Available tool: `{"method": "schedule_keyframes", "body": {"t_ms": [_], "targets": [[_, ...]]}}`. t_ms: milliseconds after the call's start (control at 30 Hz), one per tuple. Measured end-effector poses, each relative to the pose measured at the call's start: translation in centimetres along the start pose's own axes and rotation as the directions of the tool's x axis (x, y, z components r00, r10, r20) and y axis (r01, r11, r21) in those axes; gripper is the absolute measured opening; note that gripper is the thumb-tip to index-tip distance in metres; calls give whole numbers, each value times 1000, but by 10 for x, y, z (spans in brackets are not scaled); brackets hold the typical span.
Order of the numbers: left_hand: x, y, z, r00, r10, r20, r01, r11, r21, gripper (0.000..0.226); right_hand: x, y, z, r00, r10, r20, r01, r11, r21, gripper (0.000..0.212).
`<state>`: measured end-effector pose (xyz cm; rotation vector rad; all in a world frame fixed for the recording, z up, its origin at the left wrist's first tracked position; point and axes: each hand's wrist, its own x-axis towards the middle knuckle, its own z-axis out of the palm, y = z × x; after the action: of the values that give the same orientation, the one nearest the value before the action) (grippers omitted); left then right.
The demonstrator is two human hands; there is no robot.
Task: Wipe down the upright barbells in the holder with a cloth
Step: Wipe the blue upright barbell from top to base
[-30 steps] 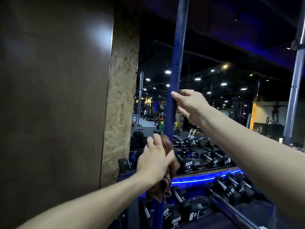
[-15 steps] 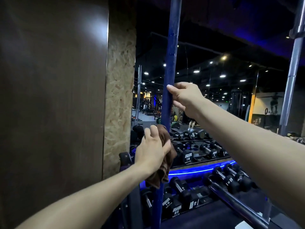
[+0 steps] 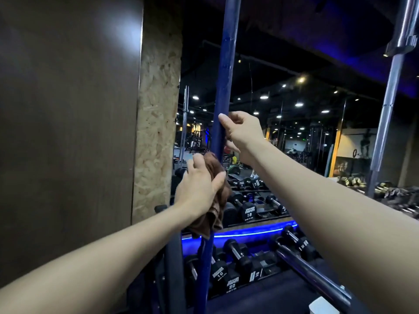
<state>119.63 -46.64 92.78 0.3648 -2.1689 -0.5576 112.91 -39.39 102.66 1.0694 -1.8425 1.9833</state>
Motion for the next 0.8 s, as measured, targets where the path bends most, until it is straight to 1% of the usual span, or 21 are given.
{"method": "schedule_keyframes", "body": {"t_ms": [67, 133, 200, 267, 333, 367, 433, 500, 567, 633, 667, 733, 800], "targets": [[-13, -6, 8, 997, -22, 69, 17, 997, 76, 53, -6, 5, 1, 1000, 20, -11, -20, 998, -60, 11], [-7, -9, 7, 996, -6, 84, -1, 996, 85, 55, -11, 7, 2, 997, 80, -12, -81, 994, -77, 13], [15, 1, -4, 999, 45, 17, -45, 999, -9, 53, -12, 1, 1, 993, 121, -10, -121, 986, -114, 15], [44, 19, -23, 992, 102, -73, -108, 990, -91, 53, -11, -7, 0, 990, 135, -41, -140, 976, -168, 22], [58, 30, -35, 981, 158, -109, -169, 980, -103, 53, -11, -12, 0, 984, 159, -79, -170, 974, -152, 30], [59, 30, -36, 978, 176, -107, -189, 974, -121, 52, -13, -13, 0, 981, 172, -87, -183, 974, -131, 31], [49, 18, -29, 980, 186, -68, -196, 965, -176, 52, -16, -10, 3, 976, 195, -98, -203, 976, -80, 29], [27, -3, -11, 985, 172, 8, -169, 973, -158, 55, -20, -5, 6, 976, 188, -107, -191, 981, -25, 25], [-2, -25, 8, 977, 158, 143, -147, 985, -86, 56, -22, -2, 7, 979, 164, -119, -166, 986, -4, 23], [-28, -42, 20, 947, 143, 288, -142, 990, -24, 56, -26, -3, 7, 975, 156, -156, -163, 986, -31, 17], [-35, -48, 24, 933, 139, 331, -142, 990, -15, 56, -28, -3, 8, 974, 149, -169, -160, 986, -52, 13], [-31, -51, 24, 929, 151, 337, -145, 989, -43, 55, -31, -2, 8, 974, 136, -180, -158, 981, -111, 7], [-13, -42, 15, 946, 187, 265, -167, 981, -98, 56, -33, -2, 10, 974, 137, -179, -164, 975, -148, 5]]}}
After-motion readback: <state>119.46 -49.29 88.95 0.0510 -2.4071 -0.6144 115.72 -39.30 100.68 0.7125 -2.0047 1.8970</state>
